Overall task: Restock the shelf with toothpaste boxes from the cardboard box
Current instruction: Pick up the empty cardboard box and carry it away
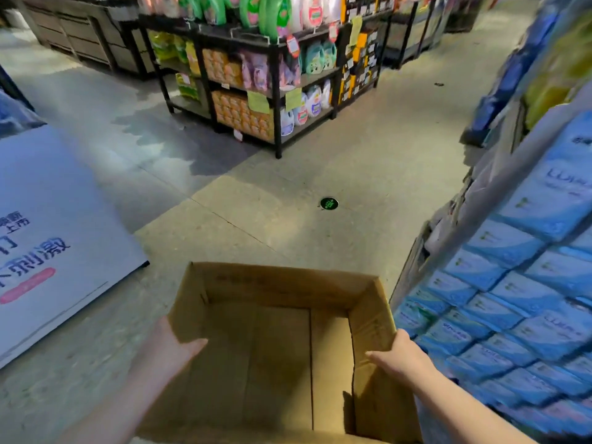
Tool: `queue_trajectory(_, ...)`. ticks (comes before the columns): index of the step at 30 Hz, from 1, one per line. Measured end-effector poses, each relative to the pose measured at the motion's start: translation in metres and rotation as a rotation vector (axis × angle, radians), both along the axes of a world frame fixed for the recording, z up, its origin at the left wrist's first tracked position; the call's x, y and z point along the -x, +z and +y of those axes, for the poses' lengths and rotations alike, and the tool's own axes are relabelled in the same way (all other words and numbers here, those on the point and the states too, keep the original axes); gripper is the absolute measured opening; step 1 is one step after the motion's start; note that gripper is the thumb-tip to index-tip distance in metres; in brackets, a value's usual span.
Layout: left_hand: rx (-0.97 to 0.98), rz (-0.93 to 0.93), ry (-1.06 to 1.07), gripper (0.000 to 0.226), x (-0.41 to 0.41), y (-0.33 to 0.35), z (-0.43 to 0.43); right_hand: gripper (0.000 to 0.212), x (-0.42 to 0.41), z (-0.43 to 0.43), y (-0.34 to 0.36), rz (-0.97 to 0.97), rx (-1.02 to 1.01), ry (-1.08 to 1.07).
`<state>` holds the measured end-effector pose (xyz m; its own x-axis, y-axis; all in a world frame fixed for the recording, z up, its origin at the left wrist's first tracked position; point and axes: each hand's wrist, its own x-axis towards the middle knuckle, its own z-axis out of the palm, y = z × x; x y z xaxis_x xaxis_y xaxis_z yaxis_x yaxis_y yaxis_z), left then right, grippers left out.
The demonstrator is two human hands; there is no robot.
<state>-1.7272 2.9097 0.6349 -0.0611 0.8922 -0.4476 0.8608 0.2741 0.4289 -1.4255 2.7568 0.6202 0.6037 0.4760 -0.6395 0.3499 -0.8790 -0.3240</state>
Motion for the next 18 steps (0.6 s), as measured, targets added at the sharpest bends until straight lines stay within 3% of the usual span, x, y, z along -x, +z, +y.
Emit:
queue_trajectory(11,0.086,-0.015,-0.082,0.081,-0.113,-0.054,0.184,0.056,-0.063,0.128,-0.047,0.126,0.063,-0.194)
queue_trajectory(18,0.153,-0.009,-0.206,0.079,-0.171,-0.162,0.262,0.065,-0.091,0.172,-0.142,0.140,0.045,-0.403)
